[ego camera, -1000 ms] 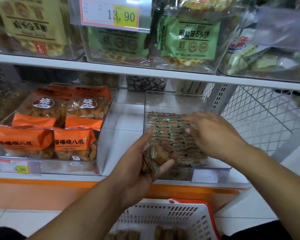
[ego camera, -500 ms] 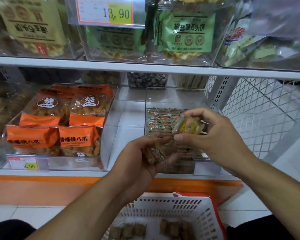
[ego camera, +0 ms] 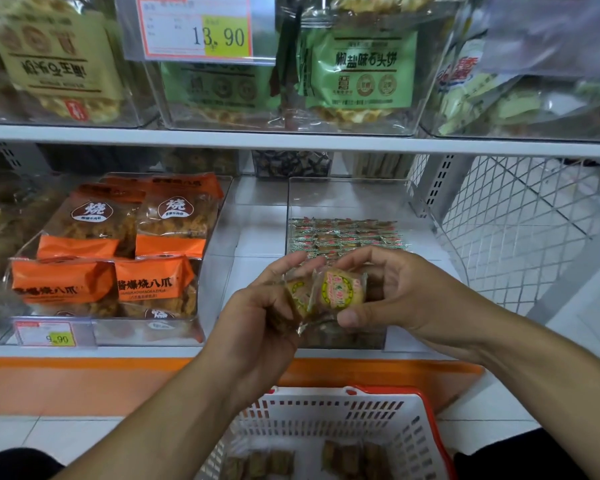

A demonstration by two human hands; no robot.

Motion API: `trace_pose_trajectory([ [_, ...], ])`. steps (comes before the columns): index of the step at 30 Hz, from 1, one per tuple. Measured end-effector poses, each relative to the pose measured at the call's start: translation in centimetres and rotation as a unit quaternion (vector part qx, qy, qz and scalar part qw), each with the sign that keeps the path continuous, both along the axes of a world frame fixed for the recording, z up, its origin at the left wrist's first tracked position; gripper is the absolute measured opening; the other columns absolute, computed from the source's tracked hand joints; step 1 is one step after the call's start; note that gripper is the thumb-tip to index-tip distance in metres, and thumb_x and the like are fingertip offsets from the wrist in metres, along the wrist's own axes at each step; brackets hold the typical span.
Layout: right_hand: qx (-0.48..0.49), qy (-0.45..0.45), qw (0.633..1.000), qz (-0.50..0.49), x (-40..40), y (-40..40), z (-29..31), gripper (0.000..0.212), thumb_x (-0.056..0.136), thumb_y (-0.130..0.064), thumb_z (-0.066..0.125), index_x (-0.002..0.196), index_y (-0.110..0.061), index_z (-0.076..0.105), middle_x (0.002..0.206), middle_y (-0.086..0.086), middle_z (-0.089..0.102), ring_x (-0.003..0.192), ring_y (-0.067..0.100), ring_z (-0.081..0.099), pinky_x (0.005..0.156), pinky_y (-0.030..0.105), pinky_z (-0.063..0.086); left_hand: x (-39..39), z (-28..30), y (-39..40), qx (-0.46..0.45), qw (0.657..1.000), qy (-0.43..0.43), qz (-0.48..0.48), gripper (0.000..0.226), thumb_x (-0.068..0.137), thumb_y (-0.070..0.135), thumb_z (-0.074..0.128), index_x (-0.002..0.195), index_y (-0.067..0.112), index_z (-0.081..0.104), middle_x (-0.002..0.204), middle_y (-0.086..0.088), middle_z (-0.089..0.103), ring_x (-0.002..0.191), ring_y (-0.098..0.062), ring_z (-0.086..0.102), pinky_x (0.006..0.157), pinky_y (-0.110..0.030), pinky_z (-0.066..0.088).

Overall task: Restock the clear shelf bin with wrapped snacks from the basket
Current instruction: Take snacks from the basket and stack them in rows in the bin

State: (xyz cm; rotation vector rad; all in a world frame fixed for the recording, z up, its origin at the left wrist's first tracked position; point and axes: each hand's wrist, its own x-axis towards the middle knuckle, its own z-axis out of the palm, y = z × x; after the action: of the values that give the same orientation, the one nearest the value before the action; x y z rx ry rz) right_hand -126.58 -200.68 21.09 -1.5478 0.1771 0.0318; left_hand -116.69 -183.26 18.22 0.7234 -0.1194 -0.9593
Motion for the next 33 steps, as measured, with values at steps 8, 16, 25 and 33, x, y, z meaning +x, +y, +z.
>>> trace_pose_trajectory([
  [8,-0.017,-0.031,0.999,-0.037,0.0,0.5,0.0,0.05,0.06,-0.01,0.089,0.106,-0.02,0.072,0.107,0.014,0.075,0.101,0.027,0.071,0.088,0.039,0.06,0.1,-0.1,-0.2,-0.011,1.0,-0.002,0.016,0.07,0.057,-0.02,0.038,0.115,0.005,0.066,0.119,-0.012,0.075,0.099,-0.033,0.075,0.064,-0.036,0.063],
  [16,0.192,-0.036,0.965,-0.177,0.4,0.9,-0.3,0.053,0.069,-0.003,0.076,0.12,-0.015,0.067,0.106,0.011,0.075,0.088,0.016,0.07,0.068,0.023,0.057,0.2,-0.3,-0.4,0.021,0.997,-0.036,0.069,0.058,0.051,-0.021,0.054,0.083,0.017,0.082,0.112,-0.011,0.076,0.087,-0.029,0.077,0.065,-0.028,0.063],
  [25,0.234,0.04,0.963,-0.128,0.2,2.5,-0.1,0.045,0.07,-0.01,0.08,0.114,-0.01,0.072,0.112,0.015,0.074,0.08,0.017,0.07,0.062,0.026,0.058,0.3,0.0,0.1,0.012,0.991,-0.104,0.084,0.058,0.057,-0.026,0.053,0.078,0.02,0.08,0.106,-0.01,0.076,0.081,-0.025,0.076,0.065,-0.026,0.062],
  [33,0.303,0.105,0.945,-0.058,0.5,3.1,-0.5,0.021,0.086,-0.018,0.07,0.102,-0.007,0.079,0.109,0.019,0.073,0.096,0.027,0.073,0.076,0.035,0.06,0.5,0.6,0.5,-0.024,0.99,-0.128,0.06,0.06,0.06,-0.019,0.052,0.108,0.011,0.072,0.127,-0.01,0.071,0.113,-0.023,0.071,0.084,-0.025,0.059],
])
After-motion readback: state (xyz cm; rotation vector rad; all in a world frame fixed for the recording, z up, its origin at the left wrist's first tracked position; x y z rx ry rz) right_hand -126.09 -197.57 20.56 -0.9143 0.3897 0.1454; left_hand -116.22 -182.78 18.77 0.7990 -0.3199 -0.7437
